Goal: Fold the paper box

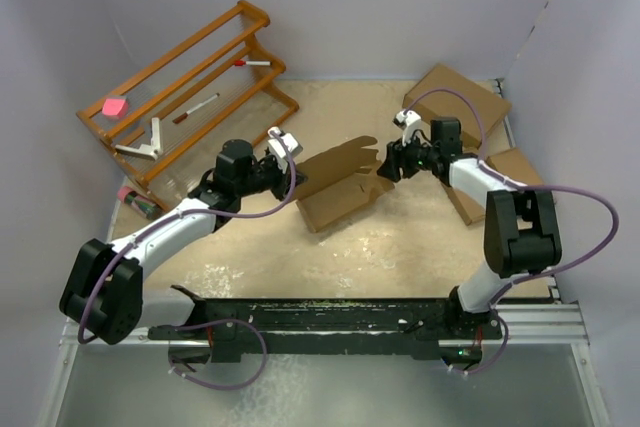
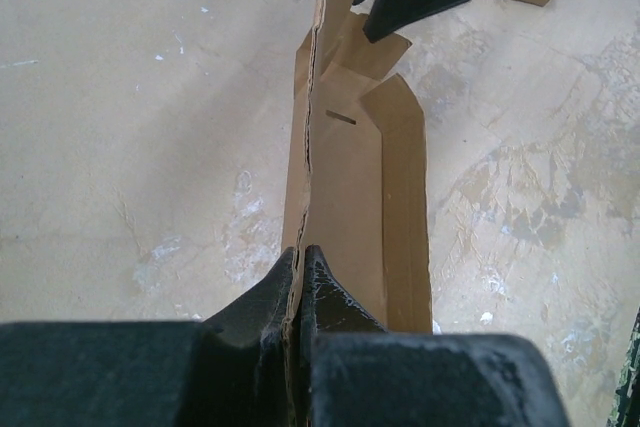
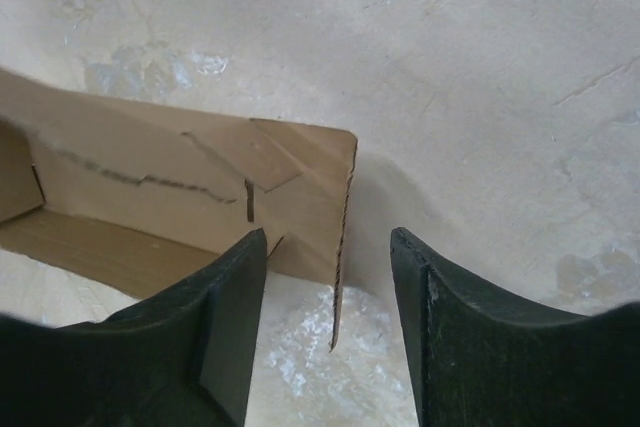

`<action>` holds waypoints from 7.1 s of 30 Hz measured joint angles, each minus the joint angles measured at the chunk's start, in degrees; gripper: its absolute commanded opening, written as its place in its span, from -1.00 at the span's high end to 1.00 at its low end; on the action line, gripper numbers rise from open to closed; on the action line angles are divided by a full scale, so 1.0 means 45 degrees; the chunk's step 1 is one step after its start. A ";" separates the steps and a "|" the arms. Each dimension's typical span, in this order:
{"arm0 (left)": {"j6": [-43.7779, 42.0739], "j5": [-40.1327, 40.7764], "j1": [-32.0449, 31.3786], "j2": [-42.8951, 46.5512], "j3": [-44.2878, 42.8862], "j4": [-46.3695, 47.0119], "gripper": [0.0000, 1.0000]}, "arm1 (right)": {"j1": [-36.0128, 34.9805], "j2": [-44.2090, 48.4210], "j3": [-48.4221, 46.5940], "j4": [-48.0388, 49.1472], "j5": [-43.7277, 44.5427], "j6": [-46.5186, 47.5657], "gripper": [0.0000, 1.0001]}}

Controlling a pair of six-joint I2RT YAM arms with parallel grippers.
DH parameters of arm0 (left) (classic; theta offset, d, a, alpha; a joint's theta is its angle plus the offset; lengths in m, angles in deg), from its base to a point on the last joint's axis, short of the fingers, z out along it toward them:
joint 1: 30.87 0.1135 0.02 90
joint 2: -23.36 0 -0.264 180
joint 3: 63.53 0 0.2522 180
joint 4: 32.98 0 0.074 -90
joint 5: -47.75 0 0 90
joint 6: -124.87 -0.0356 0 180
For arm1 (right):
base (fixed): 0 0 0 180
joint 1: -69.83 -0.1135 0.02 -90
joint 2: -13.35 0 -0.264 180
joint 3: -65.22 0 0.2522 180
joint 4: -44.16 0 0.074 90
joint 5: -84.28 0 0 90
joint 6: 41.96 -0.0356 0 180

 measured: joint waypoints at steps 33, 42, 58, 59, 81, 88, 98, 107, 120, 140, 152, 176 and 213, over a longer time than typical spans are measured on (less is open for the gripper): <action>0.0612 0.0155 0.0000 0.0155 0.0185 0.0073 0.92 | -0.0306 -0.1282 -0.1564 -0.1860 0.0510 0.0612 1.00; 0.0947 0.0573 0.0005 0.0151 0.0180 0.0010 0.92 | -0.0296 -0.0131 -0.1341 -0.1831 -0.0092 0.0831 1.00; 0.2176 0.1146 0.0049 -0.0063 -0.0049 -0.0039 0.92 | -0.0491 0.0617 -0.1059 -0.1729 -0.1511 0.1477 1.00; 0.2249 0.1127 0.0049 -0.0151 -0.0112 -0.0019 0.92 | -0.0549 0.0617 -0.1059 -0.1729 -0.1511 0.1477 1.00; 0.0408 0.0733 0.0010 -0.1049 -0.1763 -0.1647 0.92 | -0.0981 -0.1073 -0.1253 -0.1889 -0.2045 0.0879 0.26; 0.0019 0.0695 0.0010 -0.1331 -0.2006 -0.2093 0.92 | -0.0520 -0.1166 -0.1336 -0.2419 -0.3954 0.0869 -0.50; -0.0117 0.0695 0.0010 -0.1423 -0.2040 -0.2254 0.92 | -0.0194 -0.2147 -0.1569 -0.2059 -0.6139 -0.0471 -0.38; -0.0117 0.0695 0.0010 -0.1423 -0.2040 -0.2249 0.92 | 0.0554 -0.2691 -0.1545 -0.0704 -0.6732 -0.2613 0.63; -0.0112 0.0646 0.0010 -0.1438 -0.2040 -0.2244 0.92 | 0.0602 -0.2613 -0.1579 -0.0947 -0.4075 -0.2550 -0.24; -0.0102 0.0398 0.0010 -0.1705 -0.2123 -0.2220 0.92 | 0.0510 -0.4104 -0.2079 -0.1035 -0.5212 -0.2696 -0.12; 0.0345 0.0549 0.0010 -0.1710 -0.2123 -0.2171 0.92 | -0.0612 -0.3512 -0.2069 -0.1059 -0.4138 -0.2429 -0.06; 0.1953 0.1331 0.0010 -0.1928 -0.2118 -0.1559 0.92 | -0.2419 -0.3016 -0.1875 -0.1078 0.0831 -0.1477 0.22; 0.1559 0.0685 -0.0131 -0.1982 -0.1773 -0.0539 0.92 | -0.3123 -0.1307 -0.1880 -0.1656 0.3750 0.0189 0.40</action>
